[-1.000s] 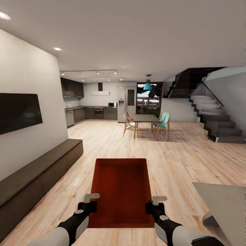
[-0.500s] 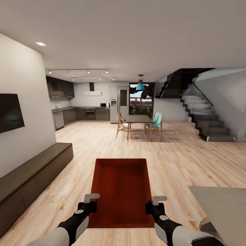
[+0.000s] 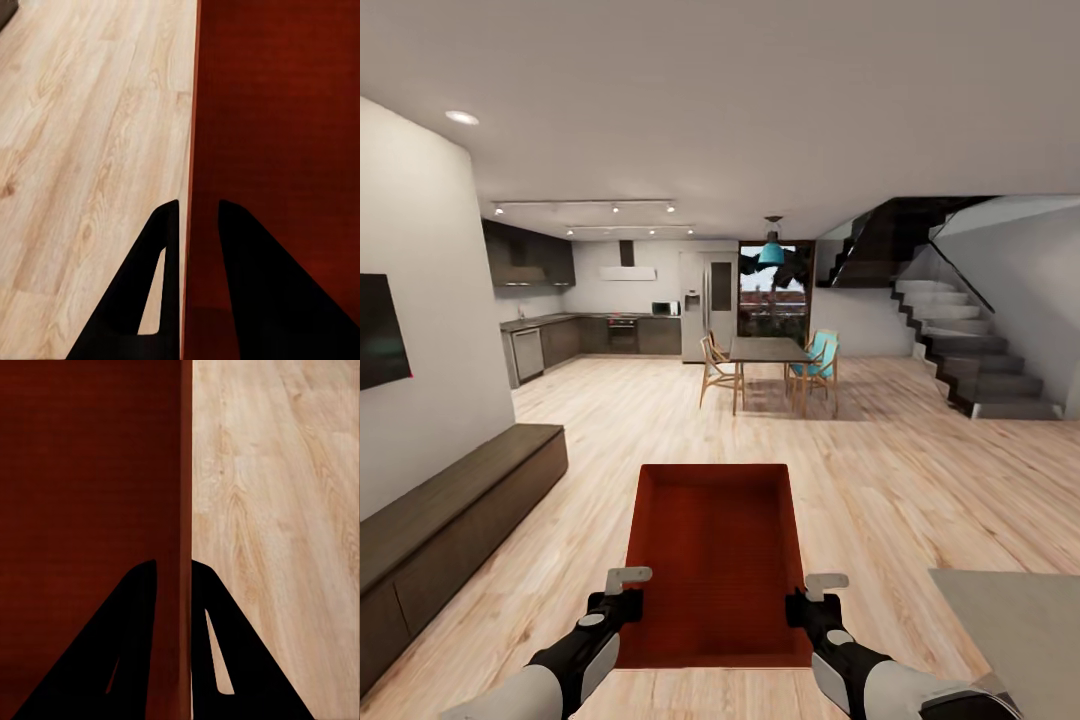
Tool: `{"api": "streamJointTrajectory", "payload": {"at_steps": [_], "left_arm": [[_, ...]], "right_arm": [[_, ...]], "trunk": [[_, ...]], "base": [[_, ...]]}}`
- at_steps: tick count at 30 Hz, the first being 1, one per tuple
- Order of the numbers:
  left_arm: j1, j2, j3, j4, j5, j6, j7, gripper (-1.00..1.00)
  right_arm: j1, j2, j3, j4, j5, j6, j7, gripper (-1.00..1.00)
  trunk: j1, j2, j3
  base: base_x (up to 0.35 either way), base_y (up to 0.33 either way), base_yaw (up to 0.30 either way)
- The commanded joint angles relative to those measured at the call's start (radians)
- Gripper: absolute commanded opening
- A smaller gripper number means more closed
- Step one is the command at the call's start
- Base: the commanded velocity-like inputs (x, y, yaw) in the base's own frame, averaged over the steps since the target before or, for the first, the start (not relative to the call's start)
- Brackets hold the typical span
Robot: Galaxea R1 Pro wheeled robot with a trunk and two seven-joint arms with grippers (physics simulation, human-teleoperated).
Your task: Move the two storage containers from the living room to the garage. In the garage, place one container on the floor and stack the other container on top of it (either order is fine).
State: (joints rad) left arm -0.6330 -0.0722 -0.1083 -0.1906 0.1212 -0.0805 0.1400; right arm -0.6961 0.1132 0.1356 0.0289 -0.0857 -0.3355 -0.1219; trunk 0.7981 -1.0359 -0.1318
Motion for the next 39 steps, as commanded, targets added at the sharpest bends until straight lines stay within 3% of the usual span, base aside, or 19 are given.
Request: {"api": "streamJointTrajectory", "payload": {"at_steps": [1,28,39], "left_arm": [[-0.001,0.026,0.008,0.002,0.006,-0.004,0.018,-1.0],[-0.001,0.026,0.009,0.002,0.006,-0.004,0.018,-1.0],[-0.001,0.026,0.009,0.002,0.006,-0.004,0.018,-1.0]], "right_arm": [[-0.002,-0.002,-0.01,0.002,-0.029,-0.01,-0.005,-1.0],[-0.002,-0.001,-0.01,0.002,-0.029,-0.01,-0.005,-1.0],[-0.002,-0.001,-0.01,0.002,-0.029,-0.01,-0.005,-1.0]], "trunk": [[0.001,-0.001,-0.001],[0.001,-0.001,-0.011],[0.001,-0.001,-0.011]], "base": [[0.318,0.0,0.0],[0.318,0.0,-0.003],[0.318,0.0,-0.219]]}}
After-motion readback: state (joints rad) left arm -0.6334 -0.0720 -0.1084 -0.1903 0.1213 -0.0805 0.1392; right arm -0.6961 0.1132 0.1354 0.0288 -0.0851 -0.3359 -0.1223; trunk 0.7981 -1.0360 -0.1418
